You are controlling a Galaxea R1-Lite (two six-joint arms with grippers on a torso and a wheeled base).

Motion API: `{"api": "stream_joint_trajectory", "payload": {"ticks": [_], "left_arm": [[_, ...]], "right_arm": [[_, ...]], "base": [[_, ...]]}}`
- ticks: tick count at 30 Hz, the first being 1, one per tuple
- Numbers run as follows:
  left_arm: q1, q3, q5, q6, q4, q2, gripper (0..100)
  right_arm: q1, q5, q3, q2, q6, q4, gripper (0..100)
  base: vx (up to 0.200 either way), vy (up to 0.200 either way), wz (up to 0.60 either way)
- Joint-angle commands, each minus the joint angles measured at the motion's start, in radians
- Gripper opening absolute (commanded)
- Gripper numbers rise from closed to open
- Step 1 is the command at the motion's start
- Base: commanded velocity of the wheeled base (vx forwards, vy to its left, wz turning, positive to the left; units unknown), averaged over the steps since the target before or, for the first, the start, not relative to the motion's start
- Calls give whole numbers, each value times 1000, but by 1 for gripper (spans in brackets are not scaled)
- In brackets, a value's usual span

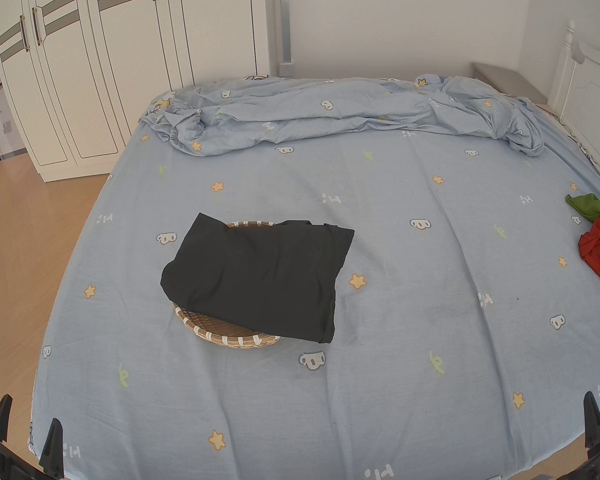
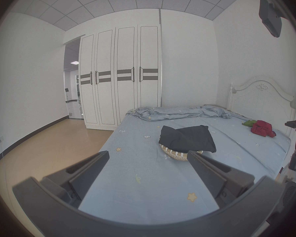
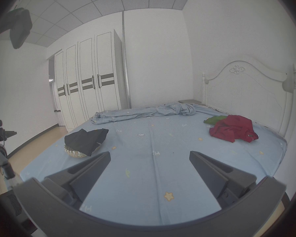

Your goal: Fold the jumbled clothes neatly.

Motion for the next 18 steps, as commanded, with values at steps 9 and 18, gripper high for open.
{"api": "stream_joint_trajectory", "payload": {"ticks": [9, 18], "left_arm": [[1, 18, 0, 0, -1, -15, 100], [1, 18, 0, 0, -1, -15, 100]], "right_arm": [[0, -60, 5, -15, 92, 55, 100], [6, -78, -2, 5, -31, 75, 100]], "base": [[0, 0, 0], [0, 0, 0]]}}
